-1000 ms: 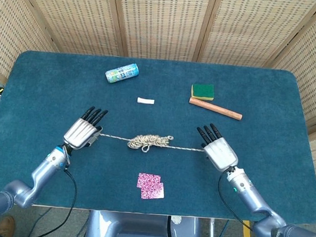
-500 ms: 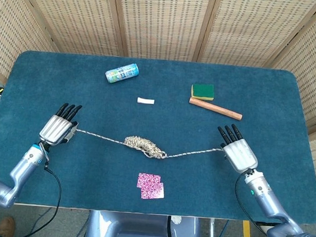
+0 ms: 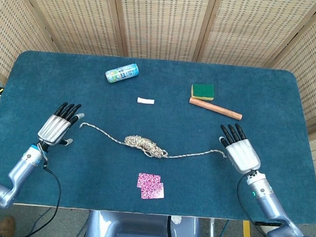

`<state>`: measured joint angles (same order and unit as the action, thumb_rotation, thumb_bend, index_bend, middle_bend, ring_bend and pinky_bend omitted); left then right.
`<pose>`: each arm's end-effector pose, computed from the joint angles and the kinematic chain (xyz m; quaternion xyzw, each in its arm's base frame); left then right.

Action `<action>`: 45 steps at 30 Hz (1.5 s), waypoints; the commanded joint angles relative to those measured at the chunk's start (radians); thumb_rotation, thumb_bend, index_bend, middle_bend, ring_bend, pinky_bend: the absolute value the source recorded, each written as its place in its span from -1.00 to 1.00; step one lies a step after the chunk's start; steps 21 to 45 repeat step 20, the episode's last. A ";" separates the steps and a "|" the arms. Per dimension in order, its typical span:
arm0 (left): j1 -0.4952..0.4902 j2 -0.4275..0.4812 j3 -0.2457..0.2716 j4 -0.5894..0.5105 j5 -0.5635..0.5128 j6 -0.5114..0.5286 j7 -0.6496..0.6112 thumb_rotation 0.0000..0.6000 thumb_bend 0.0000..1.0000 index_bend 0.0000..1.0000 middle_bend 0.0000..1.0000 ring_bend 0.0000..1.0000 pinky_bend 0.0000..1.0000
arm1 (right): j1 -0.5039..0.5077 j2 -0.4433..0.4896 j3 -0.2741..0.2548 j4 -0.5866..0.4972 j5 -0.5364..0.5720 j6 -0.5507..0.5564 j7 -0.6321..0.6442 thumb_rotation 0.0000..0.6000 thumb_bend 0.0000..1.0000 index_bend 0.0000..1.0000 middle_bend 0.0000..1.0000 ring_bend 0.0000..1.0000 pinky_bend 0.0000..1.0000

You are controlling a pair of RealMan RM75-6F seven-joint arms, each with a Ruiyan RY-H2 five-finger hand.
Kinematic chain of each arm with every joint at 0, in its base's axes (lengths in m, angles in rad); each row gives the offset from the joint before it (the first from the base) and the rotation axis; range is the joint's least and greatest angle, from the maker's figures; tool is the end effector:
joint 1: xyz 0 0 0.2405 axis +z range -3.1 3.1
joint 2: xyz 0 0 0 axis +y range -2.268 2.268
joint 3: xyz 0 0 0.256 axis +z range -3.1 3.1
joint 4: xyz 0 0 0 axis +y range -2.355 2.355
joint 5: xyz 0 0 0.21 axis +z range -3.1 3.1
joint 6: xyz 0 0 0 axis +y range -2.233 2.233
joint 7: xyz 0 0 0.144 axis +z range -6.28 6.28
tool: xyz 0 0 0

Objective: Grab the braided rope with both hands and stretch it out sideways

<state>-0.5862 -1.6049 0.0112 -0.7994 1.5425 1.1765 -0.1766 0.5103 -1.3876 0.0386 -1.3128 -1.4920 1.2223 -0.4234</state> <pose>-0.2917 0.3507 0.0364 -0.7535 -0.2661 -0.3556 0.4847 -0.2532 -0.3072 0.0626 0.7721 -0.1568 0.2934 0.5415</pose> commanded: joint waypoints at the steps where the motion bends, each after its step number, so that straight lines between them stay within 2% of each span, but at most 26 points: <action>1: 0.035 0.093 -0.029 -0.148 -0.016 0.069 -0.057 1.00 -1.00 -1.00 -1.00 -1.00 -1.00 | -0.041 0.032 0.020 -0.081 -0.020 0.091 0.036 1.00 -1.00 -0.99 -1.00 -1.00 -1.00; 4: 0.076 0.182 -0.047 -0.303 -0.038 0.126 -0.037 1.00 -1.00 -1.00 -1.00 -1.00 -1.00 | -0.074 0.055 0.032 -0.145 -0.035 0.166 0.071 1.00 -1.00 -1.00 -1.00 -1.00 -1.00; 9: 0.177 0.289 -0.063 -0.534 -0.112 0.217 0.127 1.00 -1.00 -1.00 -1.00 -1.00 -1.00 | -0.148 0.068 0.040 -0.249 -0.039 0.279 0.154 1.00 -1.00 -1.00 -1.00 -1.00 -1.00; 12: 0.237 0.337 -0.043 -0.661 -0.130 0.260 0.180 1.00 -1.00 -1.00 -1.00 -1.00 -1.00 | -0.195 0.069 0.018 -0.290 -0.042 0.318 0.195 1.00 -1.00 -1.00 -1.00 -1.00 -1.00; 17: 0.323 0.374 0.002 -0.771 -0.104 0.338 0.209 1.00 -1.00 -1.00 -1.00 -1.00 -1.00 | -0.262 0.050 -0.018 -0.292 -0.062 0.376 0.208 1.00 -1.00 -1.00 -1.00 -1.00 -1.00; 20: 0.364 0.386 0.024 -0.800 -0.090 0.374 0.223 1.00 -1.00 -1.00 -1.00 -1.00 -1.00 | -0.292 0.027 -0.031 -0.266 -0.081 0.410 0.197 1.00 -1.00 -1.00 -1.00 -1.00 -1.00; 45: 0.364 0.386 0.024 -0.800 -0.090 0.374 0.223 1.00 -1.00 -1.00 -1.00 -1.00 -1.00 | -0.292 0.027 -0.031 -0.266 -0.081 0.410 0.197 1.00 -1.00 -1.00 -1.00 -1.00 -1.00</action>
